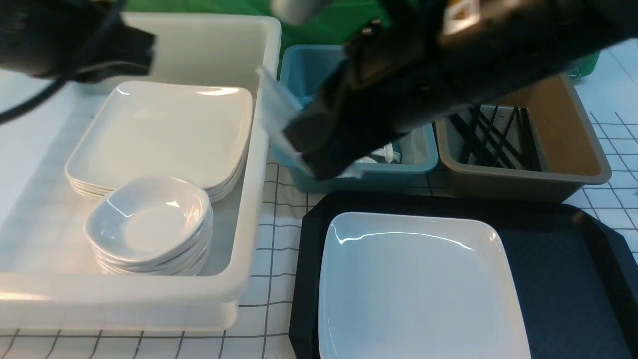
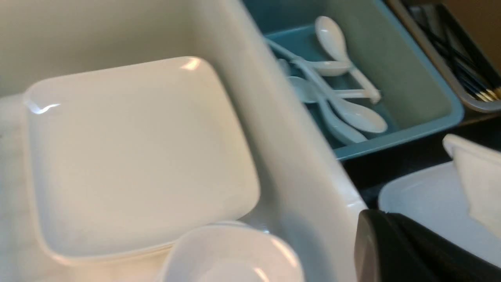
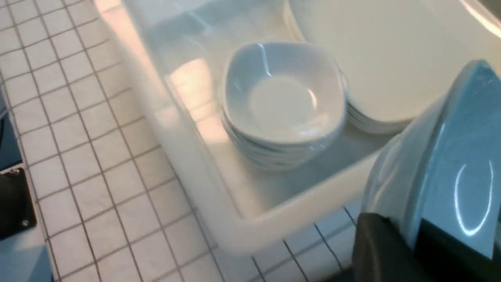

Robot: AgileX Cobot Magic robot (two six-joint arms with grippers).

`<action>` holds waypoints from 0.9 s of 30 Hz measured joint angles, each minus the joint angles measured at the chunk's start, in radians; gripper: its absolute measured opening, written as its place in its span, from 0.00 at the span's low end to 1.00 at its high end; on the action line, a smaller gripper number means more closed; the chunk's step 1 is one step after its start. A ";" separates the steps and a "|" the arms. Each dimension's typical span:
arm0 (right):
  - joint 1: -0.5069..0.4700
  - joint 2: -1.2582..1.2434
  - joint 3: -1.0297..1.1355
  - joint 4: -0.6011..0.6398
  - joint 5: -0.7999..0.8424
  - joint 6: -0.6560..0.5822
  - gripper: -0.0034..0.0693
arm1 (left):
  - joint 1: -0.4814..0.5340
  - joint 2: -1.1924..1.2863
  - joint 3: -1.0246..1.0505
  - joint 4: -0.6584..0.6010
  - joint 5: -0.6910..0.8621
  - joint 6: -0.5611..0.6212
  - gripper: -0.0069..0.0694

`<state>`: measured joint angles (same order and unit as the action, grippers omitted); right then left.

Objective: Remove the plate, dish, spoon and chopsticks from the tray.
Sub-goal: Use the right arm to put the small plate into the large storage box on the left

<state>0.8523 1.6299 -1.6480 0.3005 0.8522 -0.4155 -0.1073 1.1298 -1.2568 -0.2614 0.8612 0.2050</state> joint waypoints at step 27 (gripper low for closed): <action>0.108 0.567 -0.463 -0.008 -0.045 0.022 0.61 | 0.213 -0.360 0.280 -0.055 0.012 -0.002 0.09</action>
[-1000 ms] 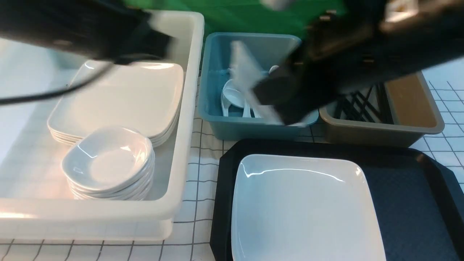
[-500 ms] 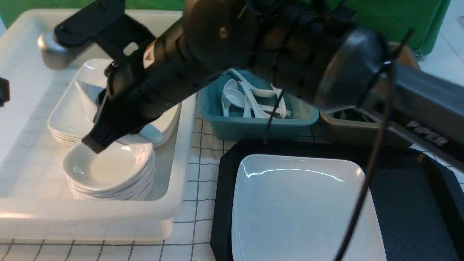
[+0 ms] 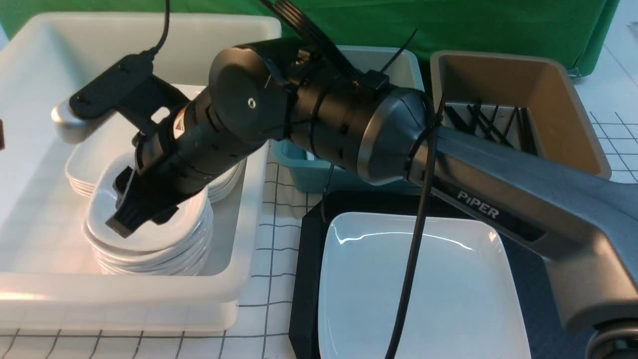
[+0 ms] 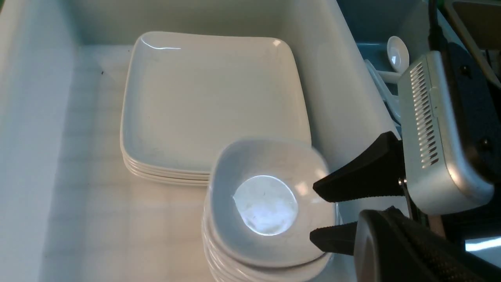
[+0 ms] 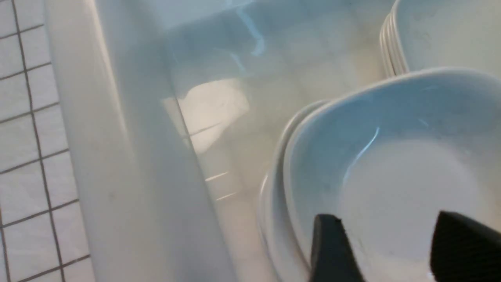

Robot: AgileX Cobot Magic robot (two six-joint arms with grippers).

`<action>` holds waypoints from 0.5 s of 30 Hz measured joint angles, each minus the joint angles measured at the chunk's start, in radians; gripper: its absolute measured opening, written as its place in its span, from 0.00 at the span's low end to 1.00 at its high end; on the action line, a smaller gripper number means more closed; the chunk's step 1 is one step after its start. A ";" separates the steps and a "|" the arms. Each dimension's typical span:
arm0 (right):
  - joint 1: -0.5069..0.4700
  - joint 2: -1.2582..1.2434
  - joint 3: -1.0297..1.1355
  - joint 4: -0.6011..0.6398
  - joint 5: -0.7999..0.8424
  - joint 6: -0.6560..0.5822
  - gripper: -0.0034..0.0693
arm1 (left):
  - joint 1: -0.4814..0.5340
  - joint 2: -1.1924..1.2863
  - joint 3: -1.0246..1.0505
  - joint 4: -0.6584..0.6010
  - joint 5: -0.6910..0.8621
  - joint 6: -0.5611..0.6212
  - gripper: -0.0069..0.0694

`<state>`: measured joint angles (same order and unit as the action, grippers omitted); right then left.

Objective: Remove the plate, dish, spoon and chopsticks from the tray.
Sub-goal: Use the right arm to put the small plate into the large storage box on the left, then use the right arm to grab a plate from the dinner plate

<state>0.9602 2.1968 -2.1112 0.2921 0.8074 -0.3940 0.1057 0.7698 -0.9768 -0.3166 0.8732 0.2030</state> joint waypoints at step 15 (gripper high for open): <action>-0.151 -0.339 0.004 -0.292 0.373 0.138 0.08 | 0.000 0.042 0.000 -0.235 -0.037 0.155 0.09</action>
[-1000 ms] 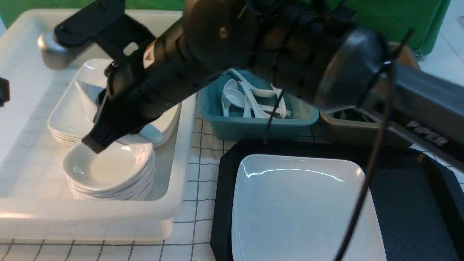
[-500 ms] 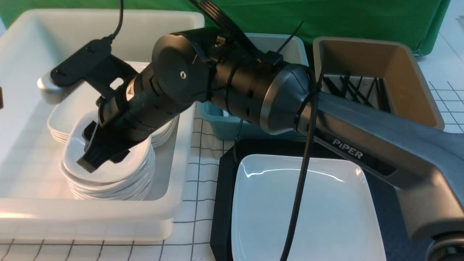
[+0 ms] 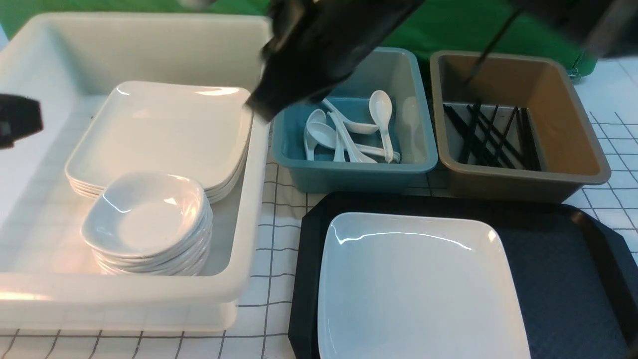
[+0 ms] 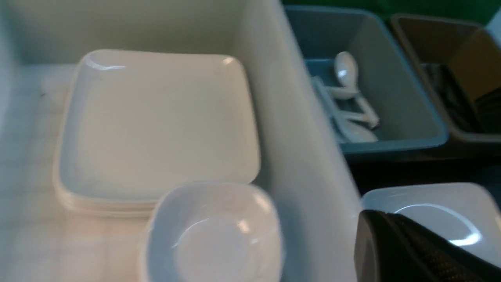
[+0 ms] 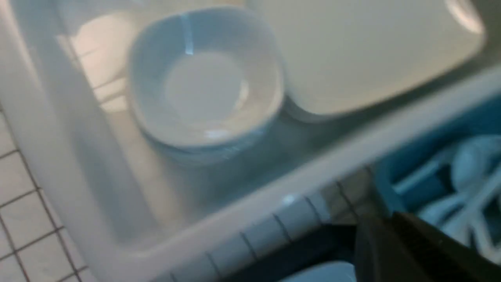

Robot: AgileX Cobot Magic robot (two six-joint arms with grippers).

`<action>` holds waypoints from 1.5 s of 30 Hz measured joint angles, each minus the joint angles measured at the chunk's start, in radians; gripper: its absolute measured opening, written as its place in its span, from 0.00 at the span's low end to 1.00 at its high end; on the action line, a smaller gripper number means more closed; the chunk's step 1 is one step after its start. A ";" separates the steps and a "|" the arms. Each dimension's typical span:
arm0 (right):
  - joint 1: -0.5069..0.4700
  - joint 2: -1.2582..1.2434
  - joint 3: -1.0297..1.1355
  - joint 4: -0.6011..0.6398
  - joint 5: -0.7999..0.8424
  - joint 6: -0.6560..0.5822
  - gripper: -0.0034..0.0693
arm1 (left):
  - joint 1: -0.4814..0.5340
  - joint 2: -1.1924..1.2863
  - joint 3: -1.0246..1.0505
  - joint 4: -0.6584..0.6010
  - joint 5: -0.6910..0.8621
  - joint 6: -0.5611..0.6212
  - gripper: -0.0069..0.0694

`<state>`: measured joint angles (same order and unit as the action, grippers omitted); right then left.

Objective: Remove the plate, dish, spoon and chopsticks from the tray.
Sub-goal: Use the right arm to grab a plate from the dinner plate

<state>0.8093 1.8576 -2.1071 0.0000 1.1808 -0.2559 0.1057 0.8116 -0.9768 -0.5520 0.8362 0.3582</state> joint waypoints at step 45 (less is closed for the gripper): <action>-0.716 0.084 0.923 0.597 -0.448 -0.328 0.58 | -0.677 0.575 -0.106 0.071 -0.222 0.027 0.09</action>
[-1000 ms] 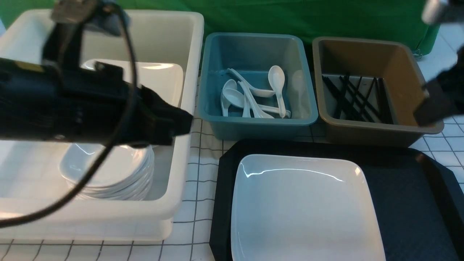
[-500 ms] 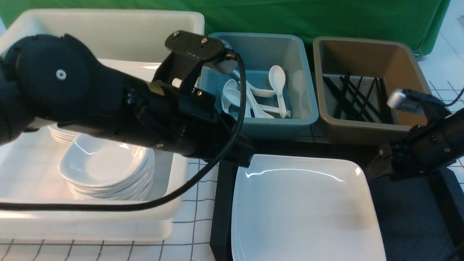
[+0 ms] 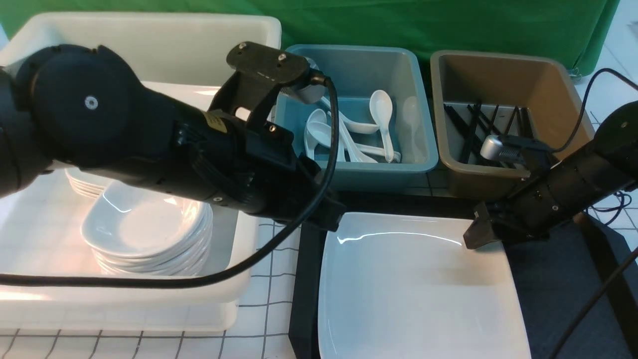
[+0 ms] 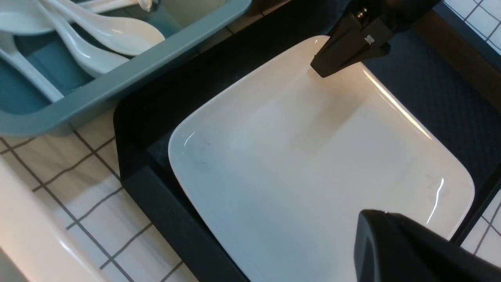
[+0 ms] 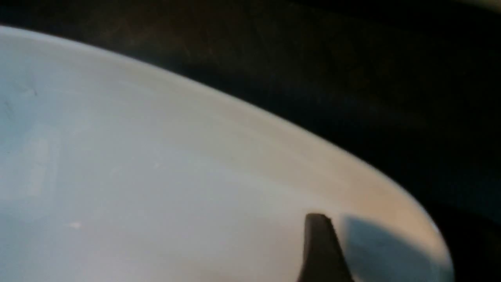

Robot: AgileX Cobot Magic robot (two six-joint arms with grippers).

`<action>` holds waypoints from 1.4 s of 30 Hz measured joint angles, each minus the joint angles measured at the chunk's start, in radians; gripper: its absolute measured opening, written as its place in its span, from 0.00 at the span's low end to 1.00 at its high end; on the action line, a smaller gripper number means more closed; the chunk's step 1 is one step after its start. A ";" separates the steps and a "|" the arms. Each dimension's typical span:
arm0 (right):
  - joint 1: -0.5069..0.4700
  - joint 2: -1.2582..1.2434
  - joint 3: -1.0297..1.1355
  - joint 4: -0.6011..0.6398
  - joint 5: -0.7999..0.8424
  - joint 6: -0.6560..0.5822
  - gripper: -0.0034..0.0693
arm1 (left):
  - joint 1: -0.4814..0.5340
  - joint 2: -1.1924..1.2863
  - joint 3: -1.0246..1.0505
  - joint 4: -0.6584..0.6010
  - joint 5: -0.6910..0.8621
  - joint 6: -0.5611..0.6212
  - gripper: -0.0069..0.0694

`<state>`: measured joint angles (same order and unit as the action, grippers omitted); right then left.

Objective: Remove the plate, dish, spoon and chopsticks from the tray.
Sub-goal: Use the right arm to grab a plate from the dinner plate, then use the right arm to put the plate into the large storage box on the left

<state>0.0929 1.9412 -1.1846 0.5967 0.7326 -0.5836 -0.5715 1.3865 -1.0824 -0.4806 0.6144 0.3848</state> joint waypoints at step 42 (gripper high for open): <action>0.088 -0.508 -0.400 -0.094 0.189 0.064 0.10 | 0.331 -0.076 -0.224 0.166 0.214 -0.132 0.09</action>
<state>0.1812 1.4329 -1.5850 0.5025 0.9213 -0.5201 -0.2403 1.3100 -1.3062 -0.3146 0.8279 0.2530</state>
